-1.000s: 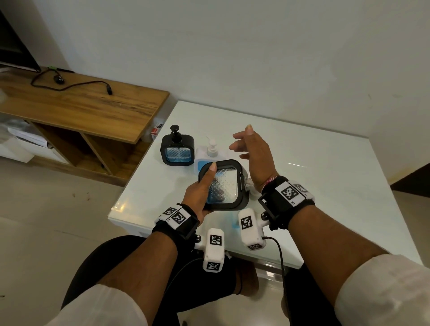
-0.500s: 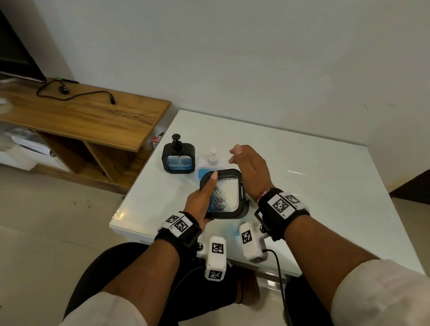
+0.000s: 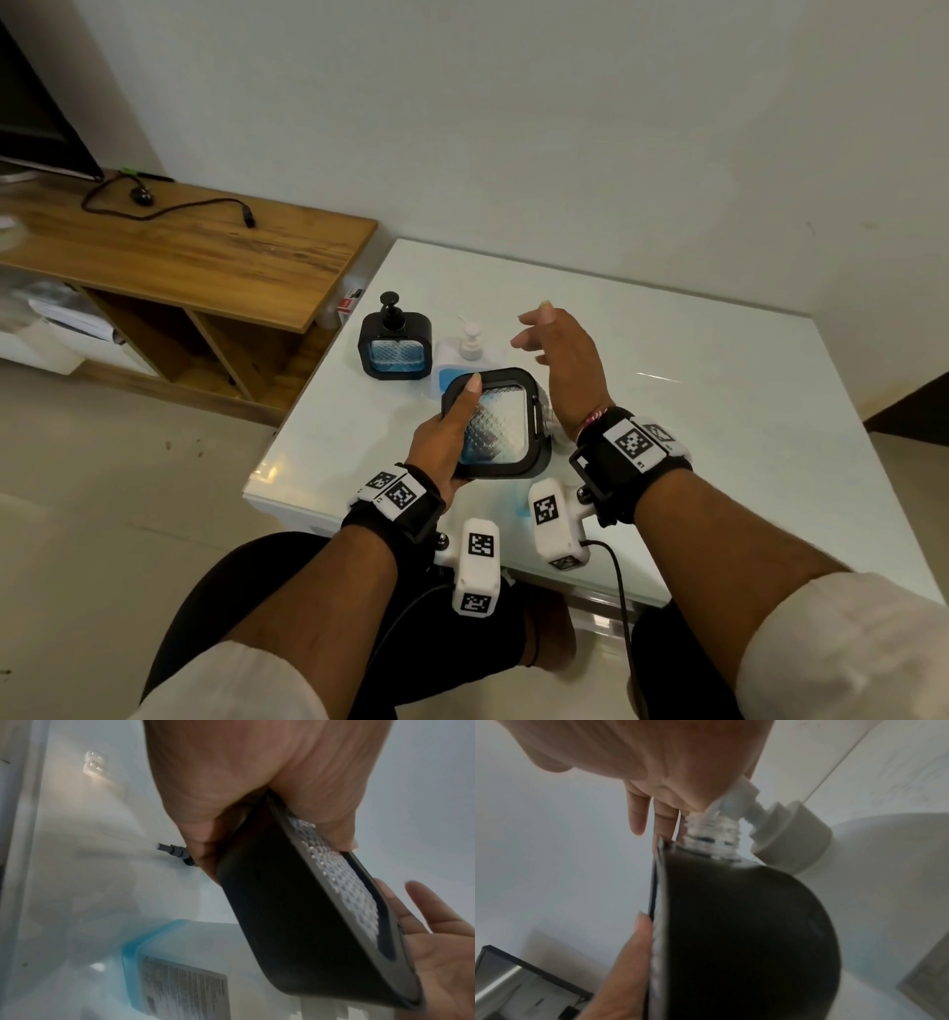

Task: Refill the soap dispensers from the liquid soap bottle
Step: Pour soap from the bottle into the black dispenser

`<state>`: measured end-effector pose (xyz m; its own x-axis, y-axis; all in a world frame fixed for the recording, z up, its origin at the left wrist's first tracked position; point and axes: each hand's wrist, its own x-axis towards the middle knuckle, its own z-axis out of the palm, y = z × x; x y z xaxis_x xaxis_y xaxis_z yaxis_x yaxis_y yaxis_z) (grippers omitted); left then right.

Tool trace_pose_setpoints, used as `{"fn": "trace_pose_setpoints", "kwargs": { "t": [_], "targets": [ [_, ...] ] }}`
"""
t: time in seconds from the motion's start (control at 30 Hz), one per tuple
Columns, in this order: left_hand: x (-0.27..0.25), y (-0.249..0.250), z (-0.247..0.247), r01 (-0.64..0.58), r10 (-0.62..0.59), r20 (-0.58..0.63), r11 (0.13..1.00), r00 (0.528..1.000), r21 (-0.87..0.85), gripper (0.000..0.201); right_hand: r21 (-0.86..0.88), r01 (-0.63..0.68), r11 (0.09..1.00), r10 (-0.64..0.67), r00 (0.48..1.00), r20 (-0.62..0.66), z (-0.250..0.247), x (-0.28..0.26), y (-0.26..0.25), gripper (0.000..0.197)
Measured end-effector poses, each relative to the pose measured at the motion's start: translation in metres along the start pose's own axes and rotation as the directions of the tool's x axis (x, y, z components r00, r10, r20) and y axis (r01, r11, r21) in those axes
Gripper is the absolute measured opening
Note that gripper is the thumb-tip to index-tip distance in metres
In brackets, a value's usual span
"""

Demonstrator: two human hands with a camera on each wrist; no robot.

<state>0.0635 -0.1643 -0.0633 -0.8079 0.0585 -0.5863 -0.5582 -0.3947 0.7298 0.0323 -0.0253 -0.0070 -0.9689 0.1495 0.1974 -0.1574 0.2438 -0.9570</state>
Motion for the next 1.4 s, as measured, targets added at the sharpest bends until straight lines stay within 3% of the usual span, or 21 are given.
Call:
{"fn": "trace_pose_setpoints", "kwargs": {
  "t": [0.27, 0.43, 0.67, 0.83, 1.1, 1.27, 1.4],
  "targets": [
    [0.001, 0.003, 0.001, 0.004, -0.004, 0.009, 1.000, 1.000, -0.001, 0.079, -0.054, 0.027, 0.998, -0.025, 0.999, 0.043, 0.002, 0.000, 0.000, 0.066],
    [0.000, 0.002, -0.001, 0.018, -0.018, 0.019, 1.000, 1.000, -0.001, 0.071, -0.003, 0.013, 1.000, -0.013, 1.000, 0.002, 0.002, 0.001, 0.000, 0.064],
    [0.006, 0.001, -0.002, -0.003, 0.003, 0.024, 1.000, 1.000, 0.001, 0.096, 0.048, 0.032, 0.998, -0.031, 0.999, -0.019, 0.003, 0.006, -0.003, 0.063],
    [0.003, 0.002, 0.000, 0.010, -0.010, 0.023, 1.000, 1.000, 0.006, 0.084, -0.069, 0.055, 0.996, -0.052, 0.998, 0.046, 0.002, 0.001, 0.005, 0.067],
    [0.001, 0.003, -0.001, 0.007, -0.007, 0.007, 1.000, 1.000, -0.008, 0.082, 0.008, 0.091, 0.996, -0.091, 0.996, 0.017, 0.004, 0.002, -0.001, 0.063],
    [0.000, 0.004, 0.002, 0.005, -0.005, 0.008, 1.000, 1.000, 0.010, 0.089, -0.085, 0.124, 0.989, -0.117, 0.990, 0.079, 0.002, 0.002, 0.005, 0.064],
    [-0.003, 0.004, 0.002, 0.007, -0.007, 0.017, 1.000, 1.000, 0.006, 0.077, -0.073, 0.116, 0.990, -0.113, 0.992, 0.054, -0.001, 0.002, 0.007, 0.063]
  ]
}}
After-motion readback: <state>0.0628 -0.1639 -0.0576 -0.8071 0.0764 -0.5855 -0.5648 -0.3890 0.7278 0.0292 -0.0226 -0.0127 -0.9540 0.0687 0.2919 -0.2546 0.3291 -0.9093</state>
